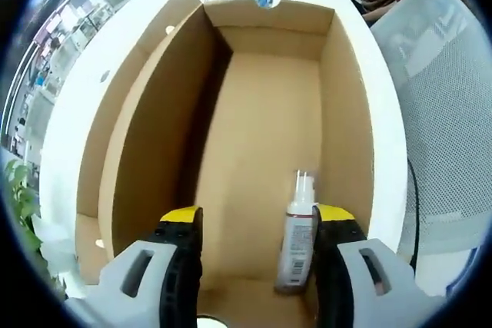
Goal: Operate the shoe box by opening the lid, removing the specified soft item, and placing it in the target area until the item is outside and the box remains undamaged.
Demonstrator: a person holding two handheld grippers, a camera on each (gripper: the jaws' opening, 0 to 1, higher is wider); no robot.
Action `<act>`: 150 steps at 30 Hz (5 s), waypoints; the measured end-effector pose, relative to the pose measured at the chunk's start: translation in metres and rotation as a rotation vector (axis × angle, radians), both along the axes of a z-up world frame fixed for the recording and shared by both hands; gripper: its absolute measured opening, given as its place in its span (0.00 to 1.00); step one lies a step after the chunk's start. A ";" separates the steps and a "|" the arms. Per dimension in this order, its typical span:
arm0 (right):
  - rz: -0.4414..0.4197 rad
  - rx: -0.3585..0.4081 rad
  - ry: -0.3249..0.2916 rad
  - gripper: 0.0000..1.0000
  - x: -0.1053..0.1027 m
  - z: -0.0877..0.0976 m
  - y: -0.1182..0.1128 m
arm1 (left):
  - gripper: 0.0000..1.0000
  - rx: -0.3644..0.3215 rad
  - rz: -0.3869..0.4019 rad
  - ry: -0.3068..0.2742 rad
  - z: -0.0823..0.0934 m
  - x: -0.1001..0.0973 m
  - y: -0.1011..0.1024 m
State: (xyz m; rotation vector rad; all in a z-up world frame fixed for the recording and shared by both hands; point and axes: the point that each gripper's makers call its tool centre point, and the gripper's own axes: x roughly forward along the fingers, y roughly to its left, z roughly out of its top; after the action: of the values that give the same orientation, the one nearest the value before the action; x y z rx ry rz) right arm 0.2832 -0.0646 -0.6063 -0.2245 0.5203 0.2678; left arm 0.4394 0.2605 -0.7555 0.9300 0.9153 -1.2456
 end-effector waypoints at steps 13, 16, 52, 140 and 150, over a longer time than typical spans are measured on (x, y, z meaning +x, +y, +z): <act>0.017 0.028 0.033 0.80 0.003 -0.009 0.011 | 0.58 0.020 -0.021 -0.024 0.001 0.001 0.000; 0.064 -0.065 0.008 0.80 0.008 -0.006 0.012 | 0.58 0.031 -0.042 -0.011 0.000 -0.002 -0.001; 0.035 -0.011 0.028 0.80 0.007 -0.013 0.014 | 0.60 -0.004 -0.044 -0.027 0.005 0.006 -0.005; 0.049 0.023 0.007 0.74 0.009 -0.011 0.019 | 0.19 0.035 -0.091 -0.027 -0.017 -0.006 0.004; 0.129 0.030 -0.033 0.73 0.012 0.001 0.027 | 0.18 -0.013 -0.097 -0.056 0.004 -0.009 -0.006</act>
State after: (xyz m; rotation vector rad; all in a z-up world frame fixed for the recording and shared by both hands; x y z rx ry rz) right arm 0.2955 -0.0381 -0.6048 -0.2334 0.4692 0.3966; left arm 0.4303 0.2545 -0.7513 1.0034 0.8255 -1.2998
